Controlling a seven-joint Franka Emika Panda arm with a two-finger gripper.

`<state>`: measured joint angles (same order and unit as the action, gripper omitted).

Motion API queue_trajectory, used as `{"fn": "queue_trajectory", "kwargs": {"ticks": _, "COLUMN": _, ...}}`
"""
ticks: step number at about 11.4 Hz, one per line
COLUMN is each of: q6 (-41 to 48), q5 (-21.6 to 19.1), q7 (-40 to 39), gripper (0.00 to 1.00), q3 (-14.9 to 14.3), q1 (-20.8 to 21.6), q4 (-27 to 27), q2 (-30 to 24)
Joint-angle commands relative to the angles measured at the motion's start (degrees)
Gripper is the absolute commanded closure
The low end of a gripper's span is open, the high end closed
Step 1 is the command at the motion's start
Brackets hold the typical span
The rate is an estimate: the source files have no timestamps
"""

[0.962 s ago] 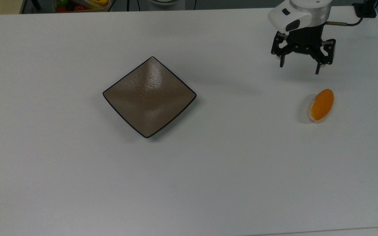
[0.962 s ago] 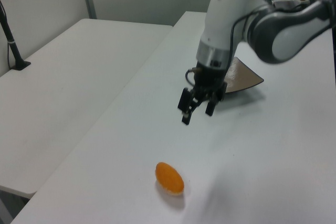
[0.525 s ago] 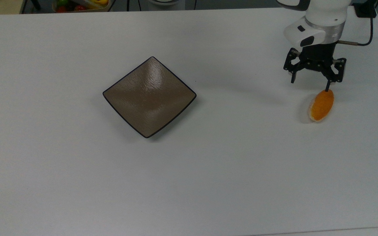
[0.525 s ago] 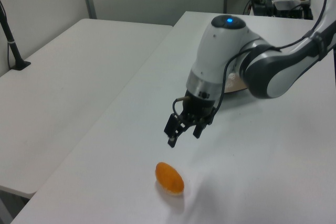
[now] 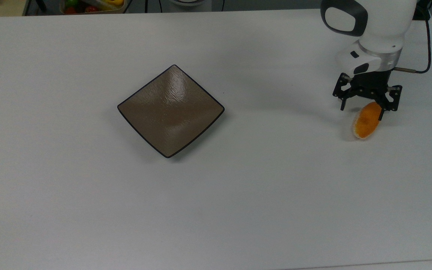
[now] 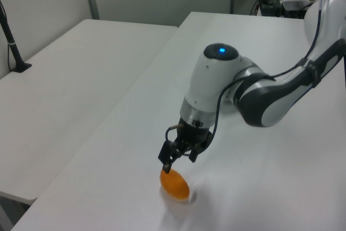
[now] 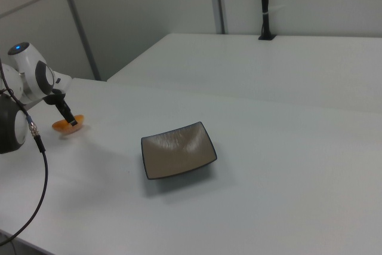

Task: Bread is placed on a ceramic plate
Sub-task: 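Lower the open gripper around the bread roll and close it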

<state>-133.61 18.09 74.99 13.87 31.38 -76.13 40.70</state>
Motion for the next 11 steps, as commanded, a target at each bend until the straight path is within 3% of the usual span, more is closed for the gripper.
{"fn": "queue_trajectory", "kwargs": {"ticks": 1, "q6": -3.48, "q5": 2.29, "q7": 1.57, "gripper": 0.00, "q3": -2.71, "q1": 3.68, "q4": 4.59, "q2": 4.47}}
{"fn": "queue_trajectory", "kwargs": {"ticks": 3, "q6": -3.76, "q5": 3.97, "q7": 1.57, "gripper": 0.00, "q3": -2.71, "q1": 3.86, "q4": 4.24, "q2": 5.08}}
{"fn": "queue_trajectory", "kwargs": {"ticks": 4, "q6": -3.76, "q5": 4.32, "q7": 1.74, "gripper": 0.05, "q3": -2.71, "q1": 3.86, "q4": 4.24, "q2": 5.61}}
{"fn": "queue_trajectory", "kwargs": {"ticks": 7, "q6": -3.67, "q5": 7.84, "q7": 2.45, "gripper": 0.66, "q3": -2.36, "q1": 4.13, "q4": 3.97, "q2": 5.70}}
{"fn": "queue_trajectory", "kwargs": {"ticks": 8, "q6": -3.67, "q5": 7.93, "q7": 2.45, "gripper": 0.72, "q3": -2.36, "q1": 4.04, "q4": 3.97, "q2": 5.70}}
{"fn": "queue_trajectory", "kwargs": {"ticks": 11, "q6": -3.58, "q5": 8.02, "q7": 2.27, "gripper": 0.73, "q3": -2.10, "q1": 3.25, "q4": 3.54, "q2": 4.83}}
